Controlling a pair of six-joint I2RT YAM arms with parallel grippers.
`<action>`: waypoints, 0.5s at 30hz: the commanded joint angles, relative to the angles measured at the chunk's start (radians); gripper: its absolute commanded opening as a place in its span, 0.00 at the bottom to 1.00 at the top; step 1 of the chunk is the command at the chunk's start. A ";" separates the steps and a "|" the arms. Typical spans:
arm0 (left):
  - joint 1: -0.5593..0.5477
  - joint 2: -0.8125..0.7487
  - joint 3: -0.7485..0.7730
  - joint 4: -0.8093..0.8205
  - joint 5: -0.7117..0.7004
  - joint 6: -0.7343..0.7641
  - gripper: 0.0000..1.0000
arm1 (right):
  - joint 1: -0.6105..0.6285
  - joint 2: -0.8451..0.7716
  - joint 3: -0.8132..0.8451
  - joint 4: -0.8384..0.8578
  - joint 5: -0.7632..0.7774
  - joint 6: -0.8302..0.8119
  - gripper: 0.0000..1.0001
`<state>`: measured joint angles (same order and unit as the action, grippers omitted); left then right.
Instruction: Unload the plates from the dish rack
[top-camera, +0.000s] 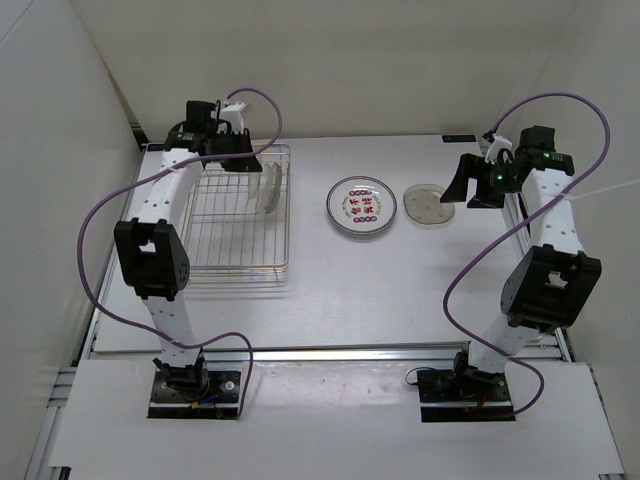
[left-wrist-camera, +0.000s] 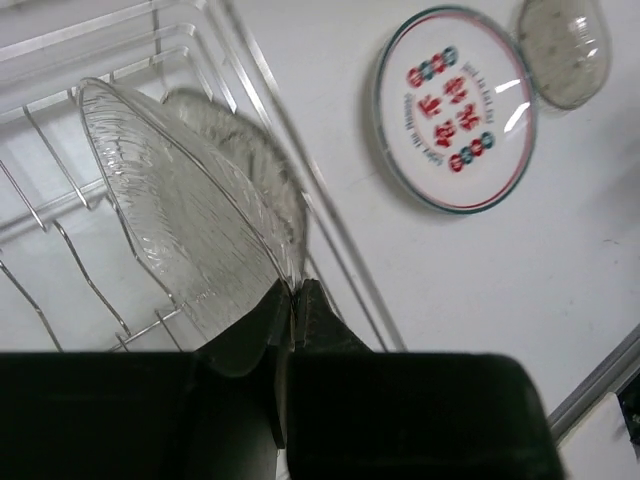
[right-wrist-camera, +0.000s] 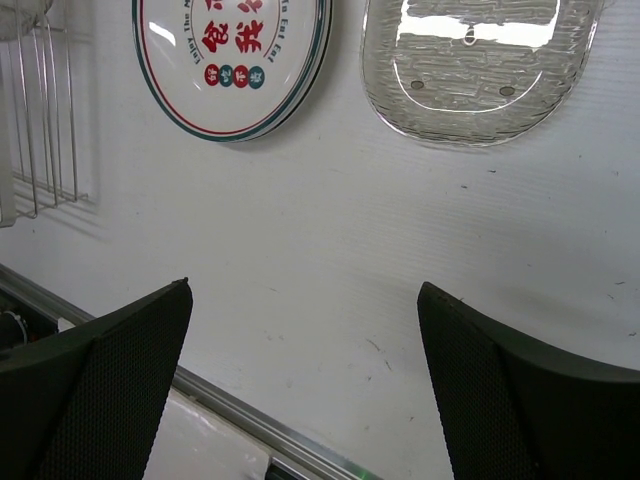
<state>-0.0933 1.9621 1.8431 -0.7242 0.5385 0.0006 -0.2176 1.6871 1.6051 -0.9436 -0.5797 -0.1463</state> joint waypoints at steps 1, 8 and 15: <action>-0.016 -0.166 0.146 -0.136 0.014 0.099 0.11 | 0.003 -0.046 0.004 -0.003 -0.008 -0.021 0.96; -0.288 -0.376 0.122 -0.371 -0.356 0.491 0.11 | 0.003 -0.055 0.084 -0.069 -0.100 -0.041 0.97; -0.940 -0.629 -0.457 -0.105 -1.259 0.979 0.11 | 0.107 -0.113 0.239 -0.138 -0.085 -0.128 0.97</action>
<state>-0.9104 1.3739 1.5597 -0.9028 -0.2333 0.6876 -0.1806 1.6596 1.7565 -1.0355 -0.6533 -0.2108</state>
